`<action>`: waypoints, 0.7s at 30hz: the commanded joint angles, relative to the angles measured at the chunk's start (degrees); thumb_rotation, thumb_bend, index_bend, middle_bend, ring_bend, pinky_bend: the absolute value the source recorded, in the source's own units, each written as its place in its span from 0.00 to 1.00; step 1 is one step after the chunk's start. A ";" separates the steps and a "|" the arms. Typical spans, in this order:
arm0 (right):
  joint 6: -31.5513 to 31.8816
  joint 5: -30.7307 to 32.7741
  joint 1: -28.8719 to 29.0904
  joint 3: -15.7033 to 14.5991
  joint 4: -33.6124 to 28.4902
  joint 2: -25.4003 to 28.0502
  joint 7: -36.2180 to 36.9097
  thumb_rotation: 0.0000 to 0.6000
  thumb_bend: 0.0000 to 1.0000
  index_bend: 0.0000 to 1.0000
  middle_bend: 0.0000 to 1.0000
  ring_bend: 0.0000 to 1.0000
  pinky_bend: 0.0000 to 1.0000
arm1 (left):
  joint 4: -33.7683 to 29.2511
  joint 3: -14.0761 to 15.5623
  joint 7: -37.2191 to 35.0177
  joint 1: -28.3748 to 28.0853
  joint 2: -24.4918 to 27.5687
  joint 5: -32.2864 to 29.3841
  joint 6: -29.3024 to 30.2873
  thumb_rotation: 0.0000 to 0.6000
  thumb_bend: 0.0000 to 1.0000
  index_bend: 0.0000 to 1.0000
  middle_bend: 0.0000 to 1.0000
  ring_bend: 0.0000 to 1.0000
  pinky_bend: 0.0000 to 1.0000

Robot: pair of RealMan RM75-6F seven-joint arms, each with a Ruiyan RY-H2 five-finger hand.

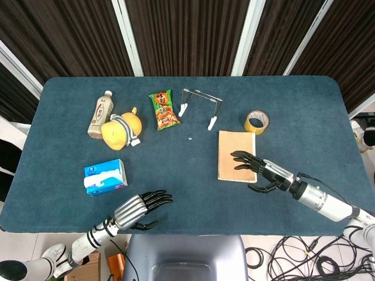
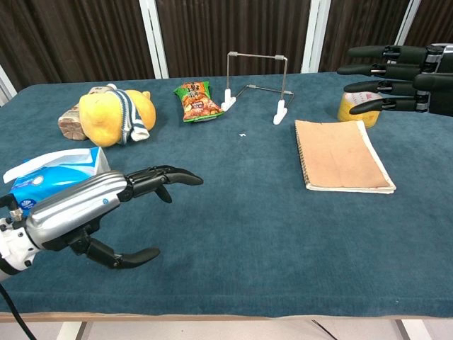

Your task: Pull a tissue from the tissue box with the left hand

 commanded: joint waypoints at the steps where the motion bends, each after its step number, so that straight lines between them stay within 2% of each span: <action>1: -0.80 0.72 0.01 0.17 -0.69 -0.03 -1.26 1.00 0.33 0.00 0.00 0.00 0.15 | -0.11 0.07 0.05 0.03 0.12 -0.21 -0.13 1.00 0.36 0.15 0.14 0.10 0.31; 10: -1.87 1.30 0.38 0.05 -1.74 0.16 -3.02 1.00 0.33 0.00 0.00 0.00 0.15 | -0.50 -0.09 0.86 0.22 0.44 -0.73 0.39 1.00 0.37 0.15 0.14 0.10 0.31; 13: -2.97 3.25 -0.46 1.12 -2.36 0.16 -7.87 1.00 0.33 0.00 0.00 0.00 0.15 | -0.75 -0.20 1.23 0.16 0.71 -0.81 0.55 1.00 0.37 0.15 0.14 0.10 0.31; 17: -5.68 9.00 -3.45 4.57 -6.28 0.44 -27.03 1.00 0.33 0.01 0.00 0.00 0.15 | -1.36 -0.41 2.95 0.19 1.99 -1.24 0.30 1.00 0.37 0.15 0.14 0.10 0.31; 21: -3.22 14.92 -9.06 8.16 -13.21 1.84 -53.05 1.00 0.33 0.04 0.00 0.00 0.15 | -3.55 -1.39 7.99 0.86 5.78 -2.99 -0.30 1.00 0.37 0.15 0.18 0.12 0.32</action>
